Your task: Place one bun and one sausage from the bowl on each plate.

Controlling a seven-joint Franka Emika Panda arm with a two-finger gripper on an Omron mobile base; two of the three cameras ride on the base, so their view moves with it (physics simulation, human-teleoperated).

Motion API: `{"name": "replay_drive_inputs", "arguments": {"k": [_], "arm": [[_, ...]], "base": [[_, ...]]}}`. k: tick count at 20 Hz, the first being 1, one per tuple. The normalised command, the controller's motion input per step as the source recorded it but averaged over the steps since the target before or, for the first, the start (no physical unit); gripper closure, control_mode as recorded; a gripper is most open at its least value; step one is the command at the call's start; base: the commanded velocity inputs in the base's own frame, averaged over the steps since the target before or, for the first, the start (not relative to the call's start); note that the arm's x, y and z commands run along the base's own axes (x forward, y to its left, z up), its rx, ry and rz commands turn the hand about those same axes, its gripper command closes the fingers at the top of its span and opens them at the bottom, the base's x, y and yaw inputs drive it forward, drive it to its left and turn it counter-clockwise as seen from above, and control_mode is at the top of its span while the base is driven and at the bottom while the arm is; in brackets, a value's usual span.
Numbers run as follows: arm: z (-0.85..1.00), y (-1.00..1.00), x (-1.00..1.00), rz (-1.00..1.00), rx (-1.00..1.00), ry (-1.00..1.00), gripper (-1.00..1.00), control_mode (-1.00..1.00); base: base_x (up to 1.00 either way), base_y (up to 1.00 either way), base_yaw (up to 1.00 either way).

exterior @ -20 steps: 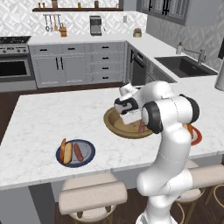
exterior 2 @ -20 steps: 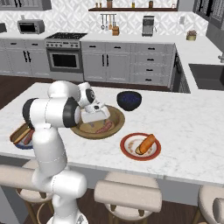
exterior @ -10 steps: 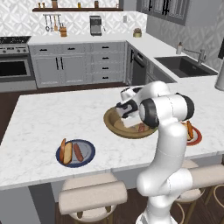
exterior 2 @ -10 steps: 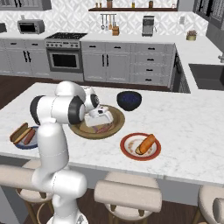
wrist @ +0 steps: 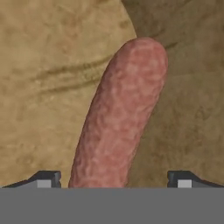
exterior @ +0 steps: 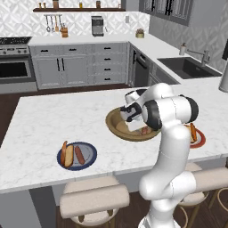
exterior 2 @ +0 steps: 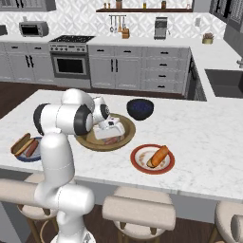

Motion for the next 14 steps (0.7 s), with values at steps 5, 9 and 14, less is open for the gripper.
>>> {"name": "replay_drive_inputs", "arguments": {"k": [5, 9, 14], "arm": [[-0.18, 0.03, 0.0, 0.0, 0.0, -0.01, 1.0, -1.0], [-0.12, 0.0, 0.0, 0.0, 0.0, -0.03, 1.0, -1.0], [0.03, 0.04, -0.01, -0.02, 0.0, -0.09, 1.0, -1.0]], "base": [[0.0, 0.0, 0.0], [0.0, 0.0, 0.0], [0.0, 0.0, 0.0]]}}
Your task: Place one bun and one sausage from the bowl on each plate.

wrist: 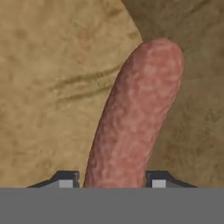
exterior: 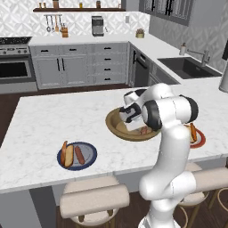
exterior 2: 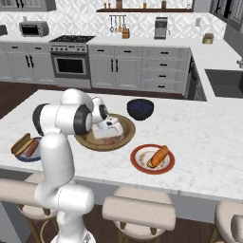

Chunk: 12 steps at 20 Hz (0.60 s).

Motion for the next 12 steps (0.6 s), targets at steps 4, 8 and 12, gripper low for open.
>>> {"name": "replay_drive_inputs", "arguments": {"k": [4, 8, 12], "arm": [[0.71, 0.04, -0.09, -0.01, 0.0, -0.28, 1.0, -1.0], [1.0, -0.18, -0.39, 0.0, 0.06, -0.33, 1.0, -1.0], [0.88, -0.59, -0.55, -0.03, 0.14, -0.25, 1.0, -1.0]], "base": [[0.0, 0.0, 0.0], [0.0, 0.0, 0.0], [0.0, 0.0, 0.0]]}}
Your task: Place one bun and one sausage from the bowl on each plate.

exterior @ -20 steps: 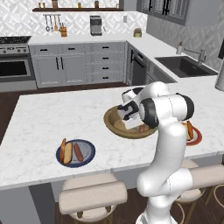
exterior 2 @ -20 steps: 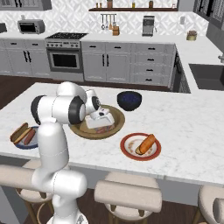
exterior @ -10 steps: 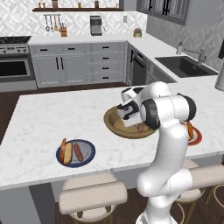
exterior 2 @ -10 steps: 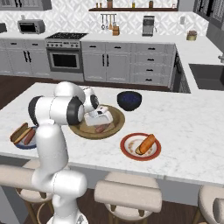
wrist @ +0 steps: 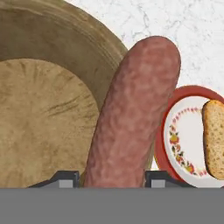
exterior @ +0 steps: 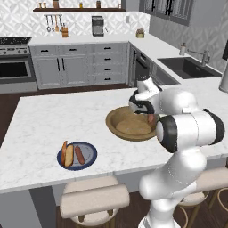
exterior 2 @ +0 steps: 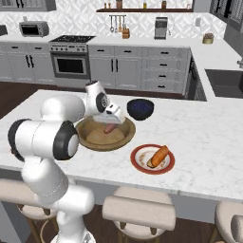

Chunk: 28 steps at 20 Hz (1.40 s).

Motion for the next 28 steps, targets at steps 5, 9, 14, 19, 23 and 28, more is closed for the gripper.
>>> {"name": "replay_drive_inputs", "arguments": {"k": [5, 9, 14, 19, 23, 28], "arm": [[0.51, -0.91, -0.61, -0.03, 0.25, -0.19, 1.0, -1.0], [0.03, -1.0, -0.01, 0.0, 0.42, 0.01, 1.0, -1.0], [0.01, -0.96, 0.02, 0.0, 0.3, 0.07, 1.0, -1.0], [-0.38, -0.29, 0.02, 0.04, 0.04, 0.05, 1.0, -1.0], [-0.46, 0.0, 0.0, 0.07, 0.0, 0.0, 1.0, -1.0], [-0.42, 0.02, 0.0, 0.03, -0.02, 0.0, 1.0, -1.0]], "base": [[0.0, 0.0, 0.0], [0.0, 0.0, 0.0], [0.0, 0.0, 0.0], [0.0, 0.0, 0.0], [0.0, 0.0, 0.0], [0.0, 0.0, 0.0]]}}
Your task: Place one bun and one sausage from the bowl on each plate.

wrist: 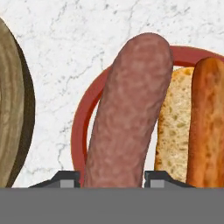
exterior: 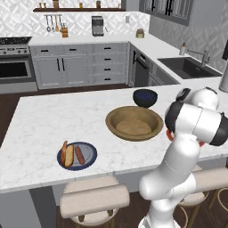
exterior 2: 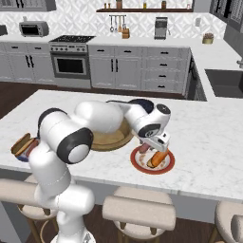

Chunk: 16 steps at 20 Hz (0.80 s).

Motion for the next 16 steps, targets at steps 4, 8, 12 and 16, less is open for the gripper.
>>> {"name": "replay_drive_inputs", "arguments": {"k": [4, 8, 12, 16], "arm": [[-0.39, 0.03, 0.02, 0.0, -0.03, 0.0, 1.0, -1.0], [-0.32, 0.03, 0.04, 0.01, -0.02, 0.0, 1.0, -1.0], [-0.26, 0.0, 0.04, 0.01, 0.0, 0.0, 1.0, -1.0], [-0.14, 0.0, 0.0, 0.0, 0.0, 0.0, 1.0, -1.0]], "base": [[0.0, 0.0, 0.0], [0.0, 0.0, 0.0], [0.0, 0.0, 0.0], [0.0, 0.0, 0.0]]}}
